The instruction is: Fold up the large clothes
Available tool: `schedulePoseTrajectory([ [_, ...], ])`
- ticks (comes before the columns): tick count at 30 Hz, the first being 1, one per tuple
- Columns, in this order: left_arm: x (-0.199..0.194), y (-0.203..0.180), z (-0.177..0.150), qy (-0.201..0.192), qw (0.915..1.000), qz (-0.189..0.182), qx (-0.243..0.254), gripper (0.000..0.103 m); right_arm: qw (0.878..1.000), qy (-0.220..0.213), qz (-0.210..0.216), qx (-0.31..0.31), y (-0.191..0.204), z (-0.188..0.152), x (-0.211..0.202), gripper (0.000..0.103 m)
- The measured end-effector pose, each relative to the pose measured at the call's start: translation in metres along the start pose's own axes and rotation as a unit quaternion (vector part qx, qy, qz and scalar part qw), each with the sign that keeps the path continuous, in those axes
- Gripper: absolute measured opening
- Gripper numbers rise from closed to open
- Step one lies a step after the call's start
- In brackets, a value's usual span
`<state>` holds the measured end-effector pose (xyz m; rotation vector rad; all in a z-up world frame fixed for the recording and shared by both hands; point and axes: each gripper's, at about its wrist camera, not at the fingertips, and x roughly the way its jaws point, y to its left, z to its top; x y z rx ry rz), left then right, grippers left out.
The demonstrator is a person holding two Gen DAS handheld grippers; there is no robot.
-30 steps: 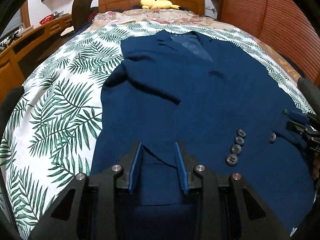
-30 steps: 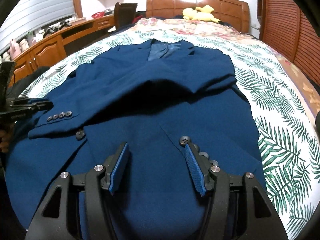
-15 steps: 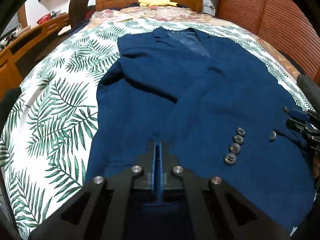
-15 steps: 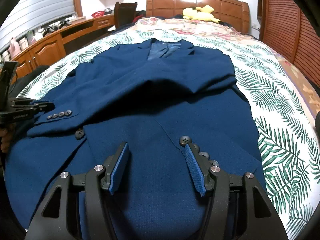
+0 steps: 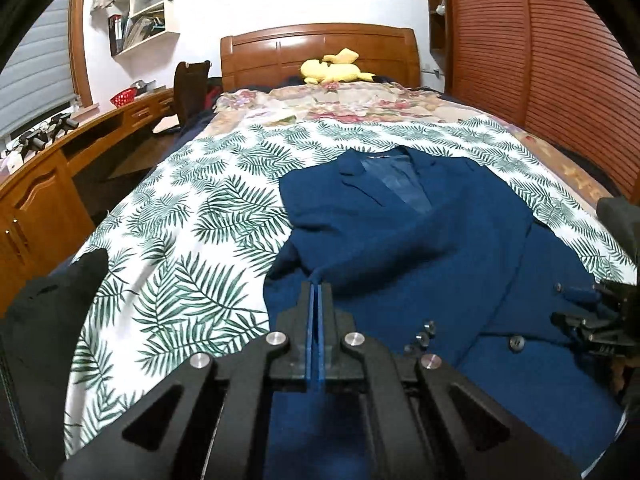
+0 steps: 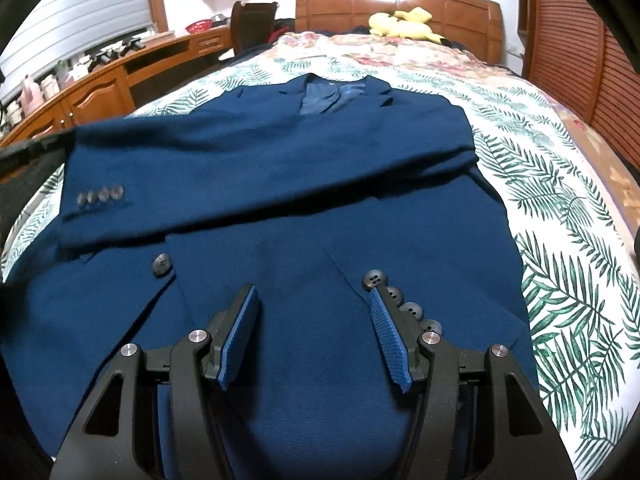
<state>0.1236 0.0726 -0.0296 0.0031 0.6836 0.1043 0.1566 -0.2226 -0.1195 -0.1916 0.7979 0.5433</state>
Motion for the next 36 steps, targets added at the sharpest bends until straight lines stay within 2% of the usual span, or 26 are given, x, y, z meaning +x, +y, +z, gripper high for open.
schedulePoseTrajectory([
  [4, -0.004, 0.004, 0.004, 0.007, 0.9999, -0.015, -0.003, 0.000, 1.000, 0.001, 0.002, 0.001, -0.001, 0.000, 0.000, 0.059],
  [9, -0.026, 0.004, -0.008, 0.001, 0.9998, -0.021, 0.002, 0.002, 1.000, 0.004, 0.002, 0.001, -0.002, -0.001, 0.002, 0.060],
  [17, -0.059, 0.021, -0.056, 0.018, 0.9989, -0.043, -0.005, 0.008, 1.000, 0.003, -0.002, -0.001, 0.000, 0.000, 0.001, 0.059],
  [24, -0.077, 0.033, -0.100, 0.043, 0.9982, -0.040, -0.010, 0.010, 1.000, 0.002, -0.006, -0.001, 0.000, 0.000, 0.001, 0.059],
  [36, -0.074, 0.038, -0.143, 0.084, 0.9955, -0.043, 0.003, 0.014, 1.000, 0.004, -0.012, -0.004, 0.002, 0.000, 0.001, 0.059],
])
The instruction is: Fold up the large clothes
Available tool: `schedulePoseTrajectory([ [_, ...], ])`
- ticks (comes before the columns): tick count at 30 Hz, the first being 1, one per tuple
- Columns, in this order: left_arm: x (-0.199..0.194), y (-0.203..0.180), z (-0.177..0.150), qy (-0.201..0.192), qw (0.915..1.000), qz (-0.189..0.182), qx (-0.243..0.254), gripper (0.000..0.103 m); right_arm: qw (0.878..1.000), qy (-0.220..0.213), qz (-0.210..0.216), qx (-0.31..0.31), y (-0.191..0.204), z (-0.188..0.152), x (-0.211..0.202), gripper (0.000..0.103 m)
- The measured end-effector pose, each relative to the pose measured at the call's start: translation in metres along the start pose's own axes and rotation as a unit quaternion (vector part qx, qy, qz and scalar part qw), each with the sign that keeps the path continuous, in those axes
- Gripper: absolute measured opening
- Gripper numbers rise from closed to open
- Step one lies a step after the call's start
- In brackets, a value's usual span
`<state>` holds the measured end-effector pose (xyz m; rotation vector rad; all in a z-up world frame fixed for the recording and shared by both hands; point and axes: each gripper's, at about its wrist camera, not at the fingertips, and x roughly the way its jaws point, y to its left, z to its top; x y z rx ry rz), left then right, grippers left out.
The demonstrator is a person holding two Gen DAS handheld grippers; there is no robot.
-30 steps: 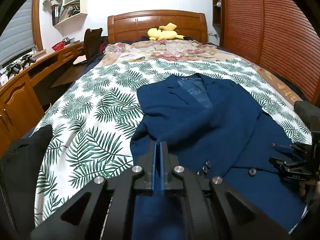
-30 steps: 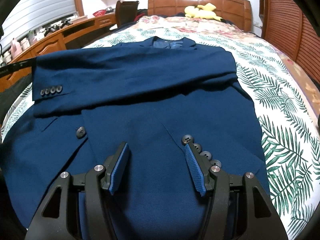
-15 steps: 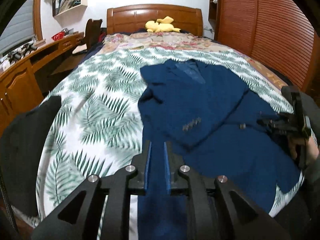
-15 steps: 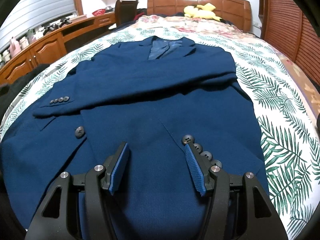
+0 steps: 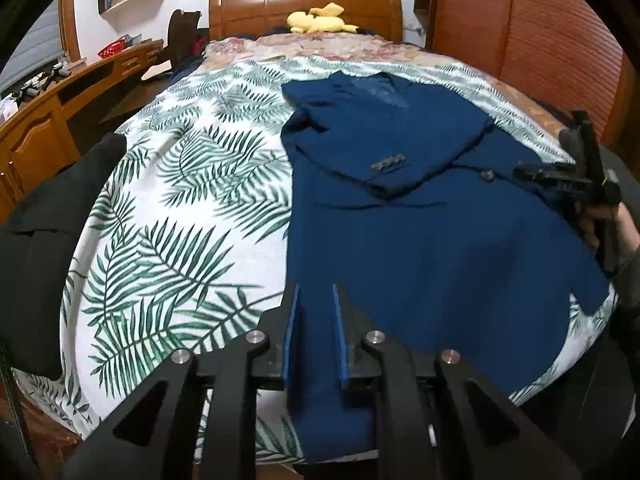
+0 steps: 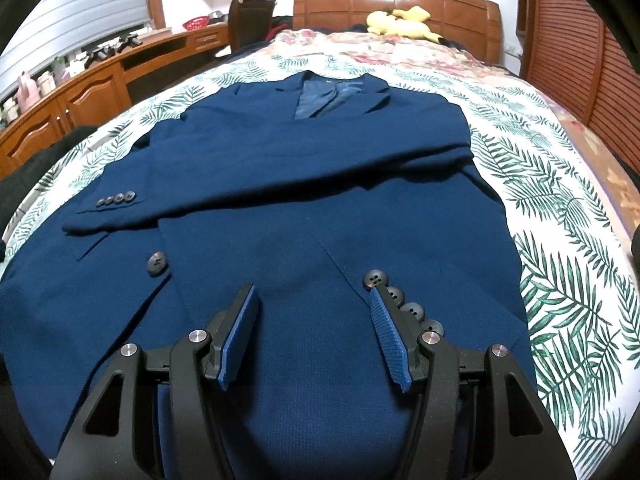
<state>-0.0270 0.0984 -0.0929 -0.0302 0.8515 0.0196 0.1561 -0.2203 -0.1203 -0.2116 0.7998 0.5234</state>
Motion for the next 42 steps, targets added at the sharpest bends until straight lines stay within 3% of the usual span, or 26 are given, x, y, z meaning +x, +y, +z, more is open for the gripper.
schedulePoseTrajectory([
  [11, 0.016, 0.011, -0.013, 0.008, 0.9999, 0.007, -0.007, 0.033, 1.000, -0.001, -0.014, -0.006, 0.004, 0.001, -0.002, 0.059],
  [18, 0.014, 0.011, -0.017, -0.001, 1.0000, 0.007, -0.005, 0.034, 1.000, 0.003, 0.002, -0.007, 0.005, -0.018, -0.048, 0.059],
  [25, 0.011, 0.011, -0.020, -0.007, 0.9999, 0.008, -0.010, 0.034, 0.999, -0.004, 0.037, -0.035, 0.050, -0.045, -0.085, 0.059],
  [29, 0.004, 0.007, -0.024, -0.003, 1.0000, 0.005, -0.004, 0.034, 0.998, -0.017, 0.021, -0.054, 0.064, -0.057, -0.102, 0.059],
  [37, -0.009, 0.003, -0.039, -0.006, 1.0000, -0.001, -0.003, 0.034, 0.997, 0.014, -0.076, -0.024, -0.011, -0.082, -0.126, 0.059],
  [42, -0.010, 0.003, -0.043, -0.011, 0.9999, -0.001, -0.006, 0.034, 0.995, 0.046, -0.089, 0.014, -0.050, -0.100, -0.127, 0.059],
])
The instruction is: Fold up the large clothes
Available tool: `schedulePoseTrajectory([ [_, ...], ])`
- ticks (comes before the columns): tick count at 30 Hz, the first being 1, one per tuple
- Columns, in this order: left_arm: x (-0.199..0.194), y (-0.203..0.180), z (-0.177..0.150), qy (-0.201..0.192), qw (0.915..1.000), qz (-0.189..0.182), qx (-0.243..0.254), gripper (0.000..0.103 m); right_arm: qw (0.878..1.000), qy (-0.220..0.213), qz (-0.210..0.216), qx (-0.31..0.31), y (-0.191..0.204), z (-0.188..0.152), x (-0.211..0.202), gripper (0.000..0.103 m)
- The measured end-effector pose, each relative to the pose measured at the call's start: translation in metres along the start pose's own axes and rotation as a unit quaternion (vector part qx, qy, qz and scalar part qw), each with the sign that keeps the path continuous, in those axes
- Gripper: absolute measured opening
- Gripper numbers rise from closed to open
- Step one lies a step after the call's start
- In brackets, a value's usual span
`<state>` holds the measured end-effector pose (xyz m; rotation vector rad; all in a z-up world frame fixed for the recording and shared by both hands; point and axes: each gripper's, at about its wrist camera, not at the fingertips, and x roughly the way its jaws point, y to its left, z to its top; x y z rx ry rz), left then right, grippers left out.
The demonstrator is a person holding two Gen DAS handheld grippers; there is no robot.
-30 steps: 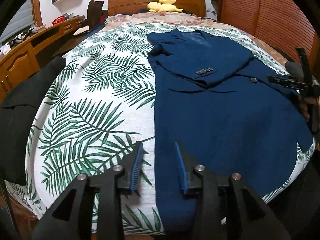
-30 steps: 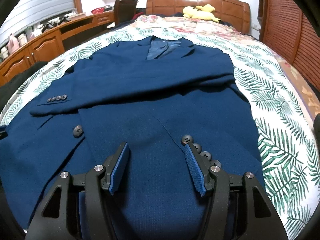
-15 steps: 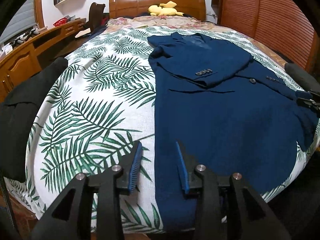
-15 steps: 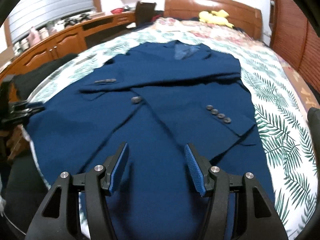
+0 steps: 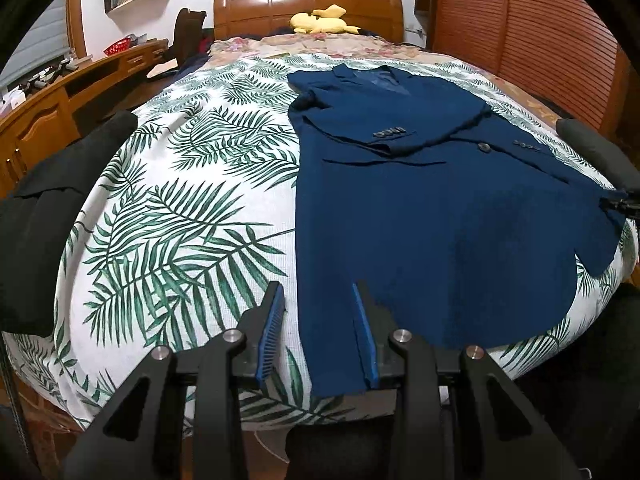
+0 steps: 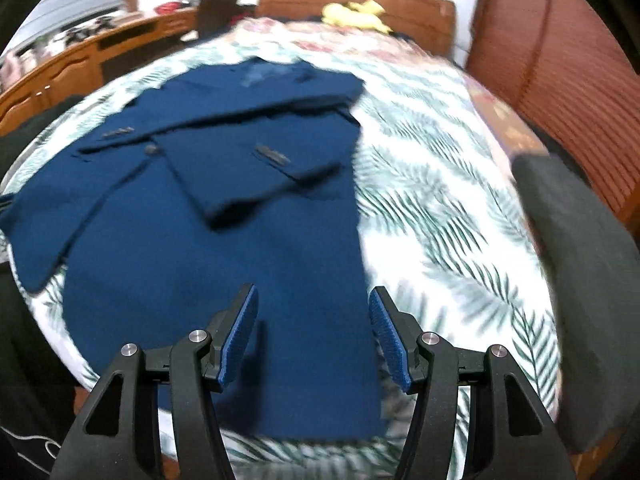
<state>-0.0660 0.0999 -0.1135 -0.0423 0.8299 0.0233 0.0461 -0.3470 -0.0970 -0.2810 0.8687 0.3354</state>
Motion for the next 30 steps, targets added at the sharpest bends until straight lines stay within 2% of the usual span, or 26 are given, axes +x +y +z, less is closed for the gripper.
schedulePoseTrajectory([
  [2, 0.001, -0.001, 0.002, 0.004, 1.0000, 0.002, 0.000, 0.034, 1.000, 0.019, 0.017, 0.017, -0.006, -0.007, 0.008, 0.060],
  [4, 0.001, -0.001, 0.002, 0.008, 1.0000, -0.002, 0.002, 0.034, 0.998, 0.016, 0.046, 0.026, -0.006, -0.011, 0.010, 0.052],
  [5, 0.001, -0.002, 0.003, 0.010, 0.9999, -0.007, 0.004, 0.032, 0.998, 0.013, 0.063, 0.025, -0.004, -0.011, 0.009, 0.035],
  [6, 0.000, -0.002, 0.003, 0.011, 0.9998, -0.016, 0.004, 0.019, 0.997, 0.010, 0.076, 0.025, -0.001, -0.011, 0.008, 0.015],
  [7, 0.000, -0.003, 0.003, 0.014, 0.9994, -0.031, 0.004, 0.016, 0.995, 0.008, 0.093, 0.026, 0.001, -0.009, 0.007, 0.011],
  [9, -0.002, -0.007, 0.004, 0.012, 0.9995, -0.025, 0.014, 0.003, 0.994, -0.009, 0.106, 0.018, 0.009, -0.007, 0.002, 0.009],
  [11, -0.008, -0.009, 0.006, 0.007, 0.9995, -0.026, 0.014, 0.000, 0.993, -0.028, 0.116, 0.016, 0.015, -0.003, -0.006, 0.008],
  [15, -0.038, -0.019, 0.026, -0.037, 0.9990, -0.017, 0.017, 0.000, 0.989, -0.070, 0.129, 0.023, 0.020, 0.015, -0.026, 0.007],
  [18, -0.068, -0.026, 0.049, -0.077, 0.9964, -0.033, 0.016, 0.000, 0.984, -0.109, 0.134, 0.028, 0.023, 0.036, -0.051, 0.006],
  [24, -0.130, -0.049, 0.102, -0.150, 0.9867, -0.050, 0.037, 0.000, 0.974, -0.175, 0.138, 0.025, 0.030, 0.077, -0.109, 0.006],
  [30, -0.204, -0.055, 0.146, -0.218, 0.9732, -0.061, 0.041, 0.000, 0.958, -0.253, 0.134, -0.002, 0.038, 0.104, -0.197, 0.006],
])
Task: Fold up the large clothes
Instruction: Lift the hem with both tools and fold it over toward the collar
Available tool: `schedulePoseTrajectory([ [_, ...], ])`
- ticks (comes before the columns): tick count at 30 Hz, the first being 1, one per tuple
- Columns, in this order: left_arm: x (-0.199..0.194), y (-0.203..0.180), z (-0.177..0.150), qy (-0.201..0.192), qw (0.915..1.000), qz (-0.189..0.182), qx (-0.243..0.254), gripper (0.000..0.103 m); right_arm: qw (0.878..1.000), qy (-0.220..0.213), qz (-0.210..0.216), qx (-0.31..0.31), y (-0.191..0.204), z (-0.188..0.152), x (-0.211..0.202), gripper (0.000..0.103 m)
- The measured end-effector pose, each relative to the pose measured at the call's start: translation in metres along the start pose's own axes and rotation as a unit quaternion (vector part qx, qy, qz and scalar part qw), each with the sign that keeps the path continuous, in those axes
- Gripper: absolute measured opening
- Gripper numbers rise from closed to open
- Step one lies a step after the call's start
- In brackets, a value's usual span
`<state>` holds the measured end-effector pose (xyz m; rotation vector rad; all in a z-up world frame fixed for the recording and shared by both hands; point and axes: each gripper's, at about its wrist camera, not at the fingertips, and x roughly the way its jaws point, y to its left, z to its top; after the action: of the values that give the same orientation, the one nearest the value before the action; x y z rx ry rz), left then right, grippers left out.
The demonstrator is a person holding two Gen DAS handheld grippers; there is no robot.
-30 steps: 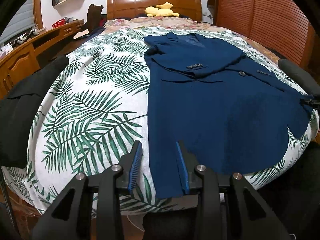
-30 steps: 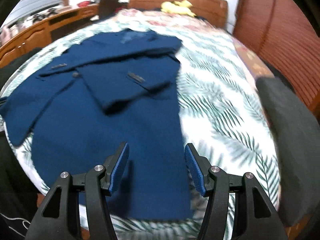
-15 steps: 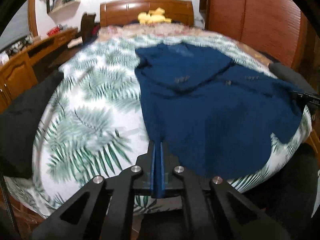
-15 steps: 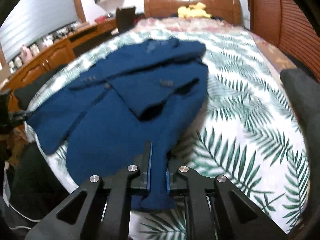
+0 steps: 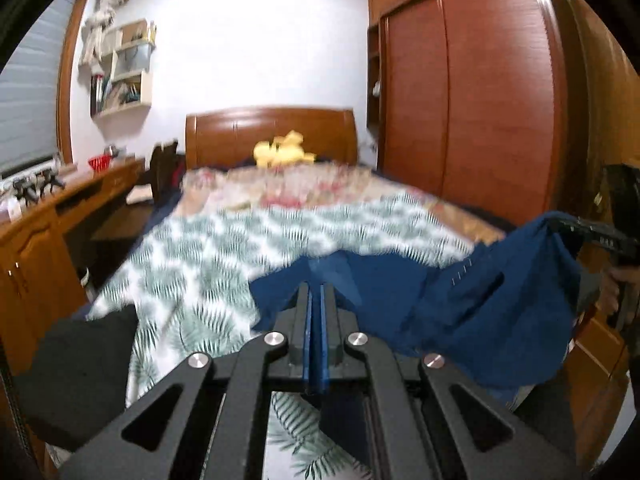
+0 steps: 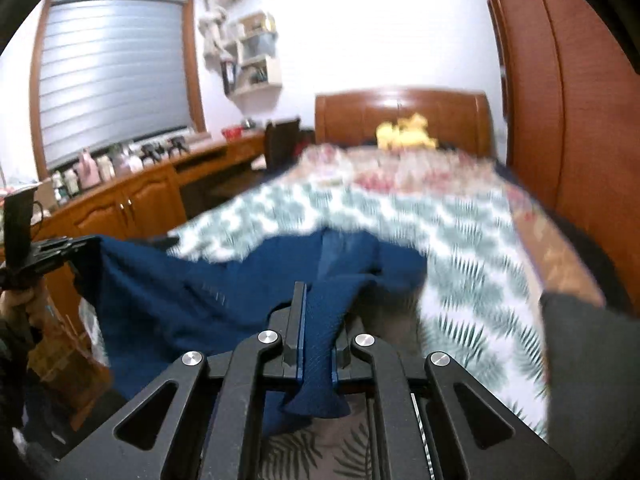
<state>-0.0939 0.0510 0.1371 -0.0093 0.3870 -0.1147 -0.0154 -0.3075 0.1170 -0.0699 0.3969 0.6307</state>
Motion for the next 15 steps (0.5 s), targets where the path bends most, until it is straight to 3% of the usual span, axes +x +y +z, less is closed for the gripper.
schedulePoseTrajectory([
  [9, -0.070, -0.013, 0.062, -0.074, 0.9972, 0.001, 0.013, 0.000, 0.996, -0.086, -0.002, -0.033, 0.024, 0.051, -0.100, 0.006],
  [12, -0.061, -0.010, 0.067, -0.067, 0.9976, 0.012, 0.011, 0.000, 0.994, -0.100, -0.019, -0.045, 0.024, 0.060, -0.117, 0.006],
  [15, -0.025, -0.003, 0.060, -0.039, 0.9989, 0.024, 0.008, 0.000, 0.996, -0.071, -0.042, -0.044, 0.014, 0.058, -0.098, 0.006],
])
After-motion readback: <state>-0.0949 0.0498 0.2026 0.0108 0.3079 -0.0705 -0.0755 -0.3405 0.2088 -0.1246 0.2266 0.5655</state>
